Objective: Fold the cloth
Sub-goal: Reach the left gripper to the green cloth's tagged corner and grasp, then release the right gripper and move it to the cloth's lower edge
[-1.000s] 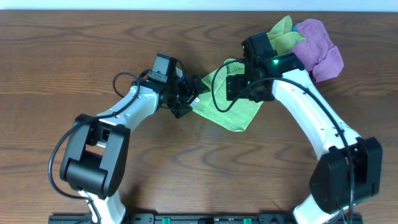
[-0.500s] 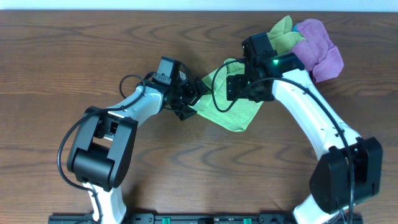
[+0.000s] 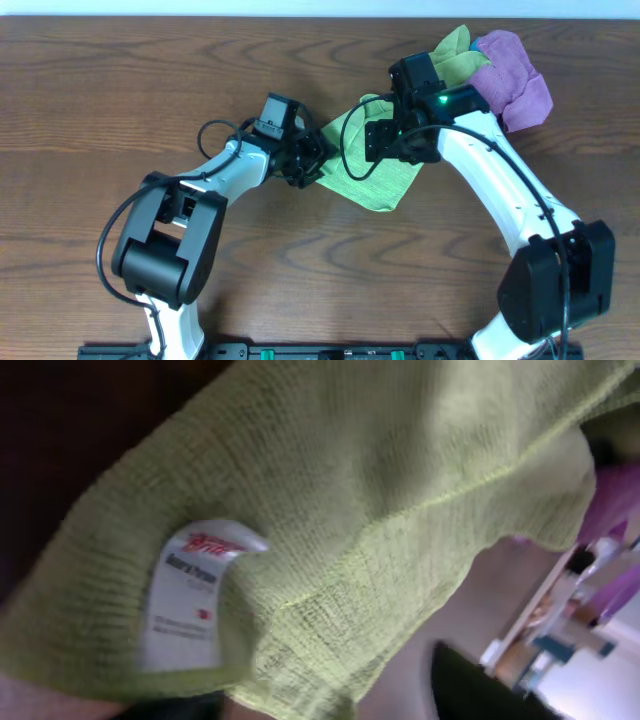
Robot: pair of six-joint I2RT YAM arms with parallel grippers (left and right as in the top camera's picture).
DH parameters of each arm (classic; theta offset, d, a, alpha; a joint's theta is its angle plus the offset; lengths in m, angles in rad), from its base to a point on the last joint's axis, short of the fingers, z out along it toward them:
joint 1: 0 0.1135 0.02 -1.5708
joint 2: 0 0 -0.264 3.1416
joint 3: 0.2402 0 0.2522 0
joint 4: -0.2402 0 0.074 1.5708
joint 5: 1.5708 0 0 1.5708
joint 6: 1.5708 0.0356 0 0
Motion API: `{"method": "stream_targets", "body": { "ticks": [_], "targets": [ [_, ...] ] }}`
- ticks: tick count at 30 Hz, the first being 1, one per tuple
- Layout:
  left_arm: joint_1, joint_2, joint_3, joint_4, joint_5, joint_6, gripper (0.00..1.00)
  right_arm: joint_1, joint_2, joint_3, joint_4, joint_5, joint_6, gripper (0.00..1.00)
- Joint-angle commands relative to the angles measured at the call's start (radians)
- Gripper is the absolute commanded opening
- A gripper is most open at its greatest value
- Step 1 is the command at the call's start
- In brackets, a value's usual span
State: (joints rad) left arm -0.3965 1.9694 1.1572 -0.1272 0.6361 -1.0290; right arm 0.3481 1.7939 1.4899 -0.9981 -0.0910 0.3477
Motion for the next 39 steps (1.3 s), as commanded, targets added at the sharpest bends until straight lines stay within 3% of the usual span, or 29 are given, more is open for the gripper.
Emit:
{"method": "stream_targets", "body": {
  "ticks": [1, 4, 5, 18, 28, 29, 33, 37, 39],
  "targets": [
    [-0.004, 0.005, -0.005, 0.009, -0.041, -0.005, 0.3, -0.005, 0.007, 0.0, -0.001, -0.003, -0.013, 0.85],
    [-0.003, 0.005, -0.005, 0.016, -0.042, -0.007, 0.07, -0.005, 0.007, 0.0, -0.002, -0.003, -0.013, 0.84],
    [-0.003, 0.005, -0.005, 0.022, -0.041, -0.006, 0.06, -0.005, 0.007, 0.0, -0.002, -0.003, -0.013, 0.84],
    [0.124, 0.005, -0.005, 0.019, -0.04, 0.0, 0.06, -0.003, 0.007, 0.0, -0.078, -0.003, -0.024, 0.82],
    [0.286, 0.005, -0.005, -0.184, -0.042, 0.128, 0.06, -0.01, -0.036, -0.016, -0.099, -0.002, -0.038, 0.86],
    [0.298, 0.005, -0.005, -0.201, -0.042, 0.134, 0.06, -0.011, -0.048, -0.028, -0.098, -0.001, -0.046, 0.76],
    [0.347, 0.0, -0.005, -0.263, -0.045, 0.175, 0.06, -0.023, -0.153, -0.15, -0.064, 0.008, -0.049, 0.78],
    [0.393, -0.011, -0.005, -0.331, -0.045, 0.238, 0.06, -0.056, -0.327, -0.364, 0.005, -0.082, -0.049, 0.93],
    [0.404, -0.014, -0.005, -0.383, -0.046, 0.269, 0.06, -0.057, -0.4, -0.462, 0.043, -0.144, -0.019, 0.95]
  ]
}}
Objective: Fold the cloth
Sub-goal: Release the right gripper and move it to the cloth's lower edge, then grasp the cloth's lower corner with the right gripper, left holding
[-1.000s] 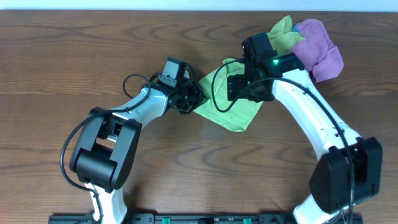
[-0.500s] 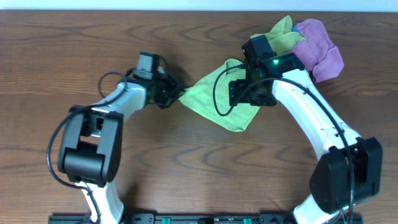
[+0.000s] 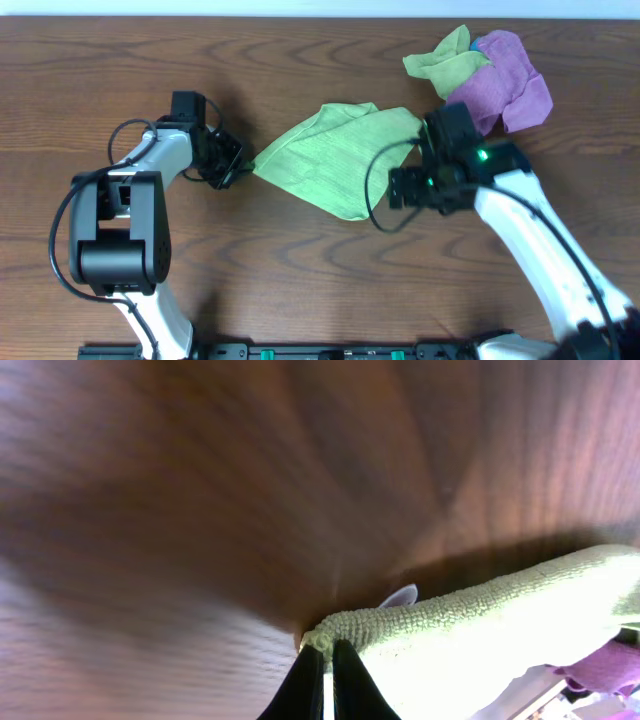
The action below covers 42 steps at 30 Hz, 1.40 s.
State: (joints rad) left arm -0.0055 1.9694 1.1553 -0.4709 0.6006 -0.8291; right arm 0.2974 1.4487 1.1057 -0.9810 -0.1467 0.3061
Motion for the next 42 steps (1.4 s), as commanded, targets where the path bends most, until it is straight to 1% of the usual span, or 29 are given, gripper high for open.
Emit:
{"method": "stream_targets", "body": {
  "ticks": [1, 5, 7, 8, 11, 16, 22, 26, 29, 34, 42],
  "targets": [
    [0.014, -0.014, -0.003, -0.066, -0.013, 0.086, 0.06, -0.006, -0.077, -0.116, 0.044, -0.11, 0.044, 0.95],
    [0.012, -0.016, -0.003, -0.144, -0.035, 0.131, 0.06, -0.005, -0.13, -0.269, 0.178, -0.255, 0.148, 0.95],
    [0.011, -0.016, -0.003, -0.168, -0.034, 0.131, 0.06, 0.004, -0.132, -0.33, 0.266, -0.297, 0.208, 0.95],
    [0.01, -0.016, -0.003, -0.19, -0.034, 0.13, 0.06, 0.013, -0.132, -0.371, 0.325, -0.3, 0.248, 0.95],
    [-0.002, -0.016, -0.005, -0.232, -0.036, 0.135, 0.06, 0.022, -0.132, -0.443, 0.421, -0.3, 0.321, 0.95],
    [-0.064, -0.016, -0.031, -0.243, -0.034, 0.127, 0.06, 0.025, -0.132, -0.526, 0.549, -0.299, 0.408, 0.94],
    [-0.133, -0.016, -0.035, -0.226, -0.035, 0.088, 0.06, 0.029, -0.131, -0.546, 0.618, -0.289, 0.475, 0.94],
    [-0.133, -0.016, -0.035, -0.224, -0.035, 0.085, 0.06, 0.061, -0.128, -0.546, 0.671, -0.268, 0.534, 0.95],
    [-0.132, -0.016, -0.035, -0.233, -0.032, 0.086, 0.06, 0.097, -0.12, -0.546, 0.678, -0.22, 0.573, 0.95],
    [-0.132, -0.016, -0.035, -0.235, -0.031, 0.09, 0.06, 0.145, -0.074, -0.548, 0.683, -0.157, 0.599, 0.92],
    [-0.132, -0.016, -0.035, -0.237, -0.015, 0.133, 0.06, 0.149, 0.008, -0.548, 0.786, -0.092, 0.599, 0.85]
  ]
}}
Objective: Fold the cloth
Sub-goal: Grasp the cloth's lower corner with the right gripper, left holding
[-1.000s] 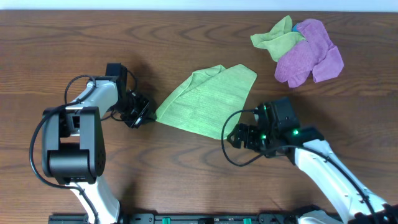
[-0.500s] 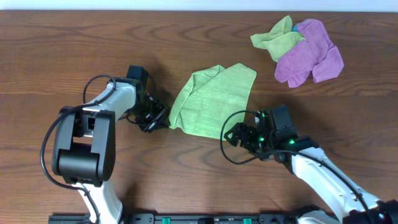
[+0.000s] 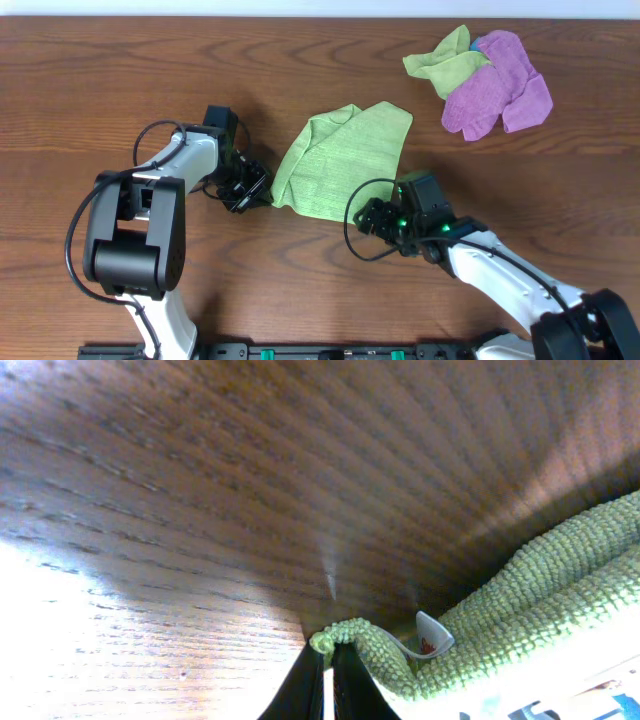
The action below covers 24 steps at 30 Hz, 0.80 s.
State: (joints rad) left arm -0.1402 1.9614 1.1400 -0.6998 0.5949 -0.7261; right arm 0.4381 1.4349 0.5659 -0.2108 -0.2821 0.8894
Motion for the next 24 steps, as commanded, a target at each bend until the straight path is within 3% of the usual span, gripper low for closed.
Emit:
{"method": "stream_targets", "body": {
  "ticks": [1, 5, 11, 12, 15, 16, 24],
  "targets": [
    [0.002, -0.008, -0.019, -0.008, 0.002, 0.037, 0.06, 0.008, 0.03, -0.008, 0.028, 0.043, 0.016, 0.84],
    [0.002, -0.008, -0.019, -0.01, 0.008, 0.054, 0.06, 0.008, 0.068, -0.008, 0.058, 0.059, 0.023, 0.77],
    [0.003, -0.008, -0.019, -0.009, 0.008, 0.064, 0.06, 0.008, 0.099, -0.008, 0.072, 0.083, 0.023, 0.47],
    [0.003, -0.008, -0.019, -0.006, 0.008, 0.071, 0.06, 0.008, 0.1, -0.008, 0.071, 0.098, 0.022, 0.4],
    [0.018, -0.008, -0.019, 0.0, 0.008, 0.1, 0.06, -0.011, 0.094, -0.008, 0.069, 0.125, -0.016, 0.05],
    [0.029, -0.009, -0.019, 0.0, 0.008, 0.112, 0.06, -0.025, 0.088, -0.007, 0.064, 0.124, -0.031, 0.01],
    [0.156, -0.074, -0.019, -0.008, 0.113, 0.225, 0.06, -0.108, -0.084, 0.011, 0.048, 0.06, -0.094, 0.01]
  ]
}}
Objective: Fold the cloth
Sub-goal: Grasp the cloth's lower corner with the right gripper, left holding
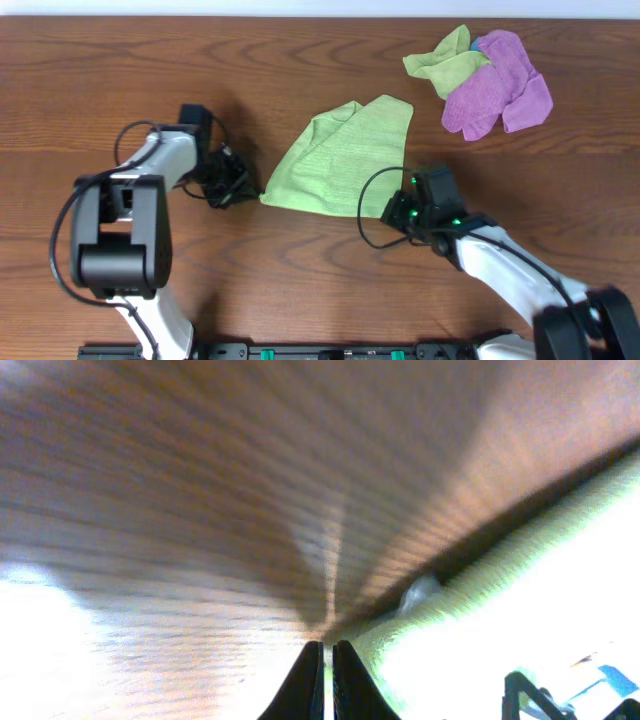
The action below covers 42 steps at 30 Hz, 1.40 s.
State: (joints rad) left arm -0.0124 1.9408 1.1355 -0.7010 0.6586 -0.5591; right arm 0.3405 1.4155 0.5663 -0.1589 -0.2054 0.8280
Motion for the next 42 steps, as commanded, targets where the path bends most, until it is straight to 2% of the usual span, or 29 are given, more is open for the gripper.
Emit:
{"method": "stream_targets", "body": {
  "ticks": [1, 10, 13, 15, 16, 19, 21, 22, 24, 31, 36, 42],
  "targets": [
    [0.035, -0.065, -0.014, -0.014, 0.049, 0.058, 0.06, -0.01, -0.091, 0.014, -0.012, -0.017, -0.033, 0.01],
    [0.038, -0.098, -0.014, -0.072, 0.035, 0.093, 0.06, -0.005, -0.166, 0.016, -0.145, -0.046, -0.043, 0.01],
    [0.038, -0.098, -0.014, -0.113, -0.032, 0.095, 0.06, -0.006, -0.166, 0.016, -0.144, -0.046, -0.051, 0.02],
    [0.038, -0.098, -0.014, -0.114, -0.04, 0.066, 0.25, -0.005, -0.166, 0.016, -0.144, -0.046, -0.052, 0.01],
    [0.038, -0.098, -0.014, -0.111, -0.039, 0.05, 0.37, -0.006, -0.166, 0.016, -0.144, -0.046, -0.052, 0.01],
    [0.038, -0.098, -0.014, -0.104, -0.037, 0.012, 0.52, -0.006, -0.166, 0.016, -0.144, -0.046, -0.052, 0.01],
    [0.036, -0.098, -0.014, -0.104, -0.037, 0.0, 0.7, -0.005, -0.166, 0.016, -0.144, -0.047, -0.052, 0.01],
    [0.034, -0.098, -0.014, -0.104, -0.037, -0.003, 0.76, -0.005, -0.166, 0.016, -0.144, -0.047, -0.051, 0.01],
    [0.032, -0.097, -0.014, -0.101, -0.037, -0.006, 0.96, -0.006, -0.166, 0.016, -0.144, -0.047, -0.052, 0.01],
    [0.023, -0.097, -0.06, 0.037, 0.102, 0.051, 0.95, -0.006, -0.166, 0.016, -0.143, -0.047, -0.052, 0.01],
    [0.017, -0.097, -0.098, 0.105, 0.138, 0.185, 0.96, -0.006, -0.166, 0.016, -0.14, -0.057, -0.06, 0.01],
    [-0.014, -0.097, -0.113, 0.187, 0.148, 0.245, 1.0, -0.006, -0.166, 0.017, -0.127, -0.068, -0.06, 0.01]
  ]
}}
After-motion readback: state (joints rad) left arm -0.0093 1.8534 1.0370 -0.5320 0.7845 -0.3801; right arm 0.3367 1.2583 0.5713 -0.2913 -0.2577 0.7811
